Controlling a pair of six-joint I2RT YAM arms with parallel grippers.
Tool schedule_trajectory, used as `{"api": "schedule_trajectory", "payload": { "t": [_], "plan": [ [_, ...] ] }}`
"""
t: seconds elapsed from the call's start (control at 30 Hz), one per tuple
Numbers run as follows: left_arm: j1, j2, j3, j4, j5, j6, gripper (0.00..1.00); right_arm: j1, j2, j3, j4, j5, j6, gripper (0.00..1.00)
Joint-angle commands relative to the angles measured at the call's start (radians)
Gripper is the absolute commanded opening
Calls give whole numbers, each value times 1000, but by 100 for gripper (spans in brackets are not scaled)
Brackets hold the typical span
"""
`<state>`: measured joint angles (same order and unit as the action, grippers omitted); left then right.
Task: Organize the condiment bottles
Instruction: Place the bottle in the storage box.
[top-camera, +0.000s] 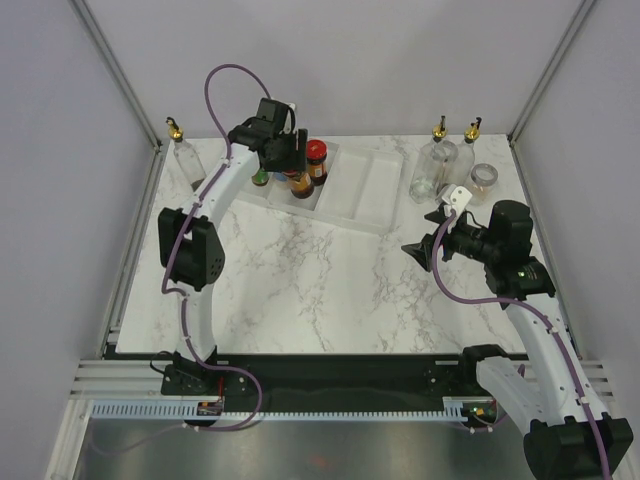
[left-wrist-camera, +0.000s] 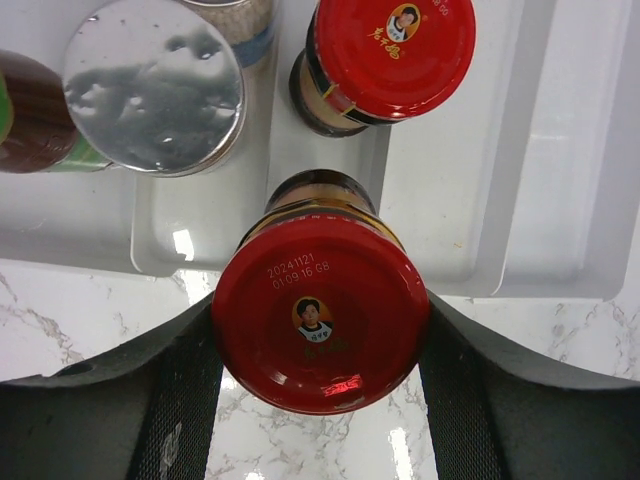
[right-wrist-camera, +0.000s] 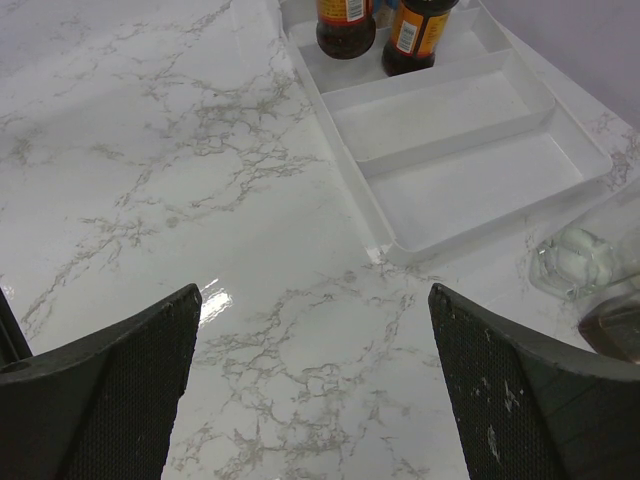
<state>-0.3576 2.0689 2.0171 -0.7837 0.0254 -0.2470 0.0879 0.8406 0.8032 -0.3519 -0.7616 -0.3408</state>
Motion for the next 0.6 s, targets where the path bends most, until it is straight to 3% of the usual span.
{"api": "schedule_trajectory", "payload": {
  "t": [0.0,0.4,0.5,0.53,0.57],
  "plan": [
    [-18,9,91,51,-22,-18,2,-4,-6,2,33,-7,-20,98],
    [-50,99,140,34,-79,17,4,-4,0,2,33,-2,-23,98],
    [-66,108,146,31,-87,17,26,-2,2,2,33,1,-24,98],
    [-72,109,150,31,-90,17,47,-4,3,2,33,1,-24,98],
    [-78,111,153,31,-94,18,56,-2,5,2,31,1,-24,98]
  ]
}}
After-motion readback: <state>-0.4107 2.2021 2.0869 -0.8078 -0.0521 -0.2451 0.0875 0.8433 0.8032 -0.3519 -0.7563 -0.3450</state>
